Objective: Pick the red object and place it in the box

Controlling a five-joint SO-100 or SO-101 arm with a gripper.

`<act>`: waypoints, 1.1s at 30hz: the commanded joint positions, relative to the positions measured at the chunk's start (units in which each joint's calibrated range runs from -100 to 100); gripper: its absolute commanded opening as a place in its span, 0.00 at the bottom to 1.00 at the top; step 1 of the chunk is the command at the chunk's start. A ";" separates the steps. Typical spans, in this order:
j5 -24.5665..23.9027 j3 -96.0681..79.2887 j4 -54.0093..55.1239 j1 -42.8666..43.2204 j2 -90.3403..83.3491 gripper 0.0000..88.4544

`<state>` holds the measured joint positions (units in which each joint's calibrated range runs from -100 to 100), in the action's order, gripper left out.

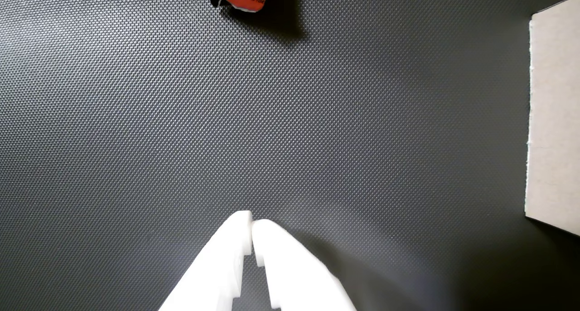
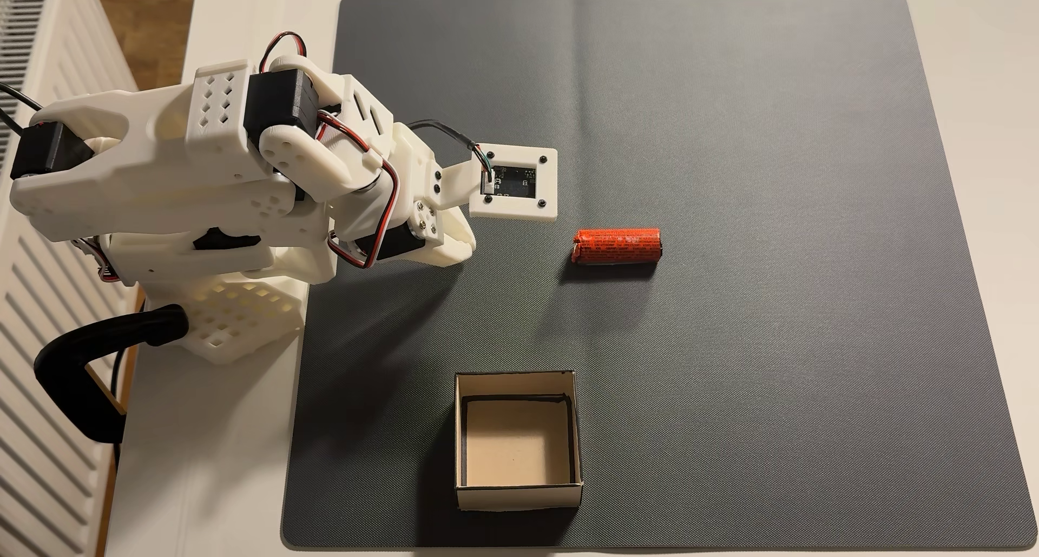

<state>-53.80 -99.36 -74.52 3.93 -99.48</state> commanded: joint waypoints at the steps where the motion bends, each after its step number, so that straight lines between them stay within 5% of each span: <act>1: 0.04 -0.55 -1.00 -0.30 0.42 0.01; 16: 0.25 0.45 -0.74 0.37 0.42 0.01; 21: 4.31 9.52 -1.44 0.67 0.42 0.01; 33: 4.16 24.67 -5.46 -1.93 0.59 0.01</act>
<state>-49.60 -77.37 -80.00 2.38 -99.40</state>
